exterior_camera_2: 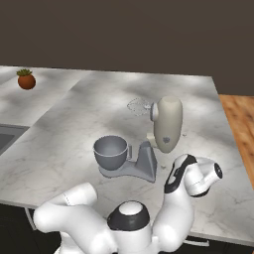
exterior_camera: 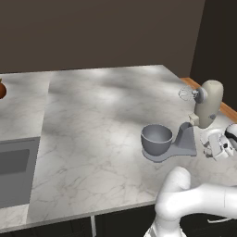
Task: Add butter and sugar cubes to the stand mixer bowl and then turn on the stand mixer to begin making frosting.
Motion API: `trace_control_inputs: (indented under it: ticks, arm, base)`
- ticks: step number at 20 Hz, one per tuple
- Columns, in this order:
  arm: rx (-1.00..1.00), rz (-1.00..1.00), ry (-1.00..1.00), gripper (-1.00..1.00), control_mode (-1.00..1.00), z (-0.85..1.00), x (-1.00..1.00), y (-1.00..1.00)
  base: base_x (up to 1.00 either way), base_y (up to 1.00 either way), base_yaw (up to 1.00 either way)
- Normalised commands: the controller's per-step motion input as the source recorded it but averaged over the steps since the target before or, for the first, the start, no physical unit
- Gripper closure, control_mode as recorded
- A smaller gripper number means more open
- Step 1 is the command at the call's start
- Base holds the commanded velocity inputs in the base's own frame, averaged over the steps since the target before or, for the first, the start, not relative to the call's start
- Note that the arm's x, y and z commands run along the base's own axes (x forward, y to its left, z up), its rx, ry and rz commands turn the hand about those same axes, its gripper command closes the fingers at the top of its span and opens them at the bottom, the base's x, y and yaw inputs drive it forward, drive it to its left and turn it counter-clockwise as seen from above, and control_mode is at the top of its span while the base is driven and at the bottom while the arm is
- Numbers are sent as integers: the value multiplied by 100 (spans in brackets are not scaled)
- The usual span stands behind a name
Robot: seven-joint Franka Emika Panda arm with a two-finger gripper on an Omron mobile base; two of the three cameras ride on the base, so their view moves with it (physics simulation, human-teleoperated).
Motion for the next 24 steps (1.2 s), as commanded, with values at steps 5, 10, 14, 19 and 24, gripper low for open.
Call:
trace_control_inputs:
  ticks: [5, 10, 14, 19, 24]
  arm:
    - [0, 0, 1, -100, -100, -10, 0, 3]
    - [1, 0, 0, 100, -100, -21, 0, 5]
    - [1, 0, 0, 100, -100, -23, 0, 3]
    - [0, 0, 2, 100, -100, -20, 0, 10]
    - [0, 0, 8, 100, -100, -14, -1, 18]
  base:
    - [0, 0, 0]
    - [0, 0, 0]
    - [0, 0, 0]
    - [0, 0, 0]
    - [0, 0, 0]
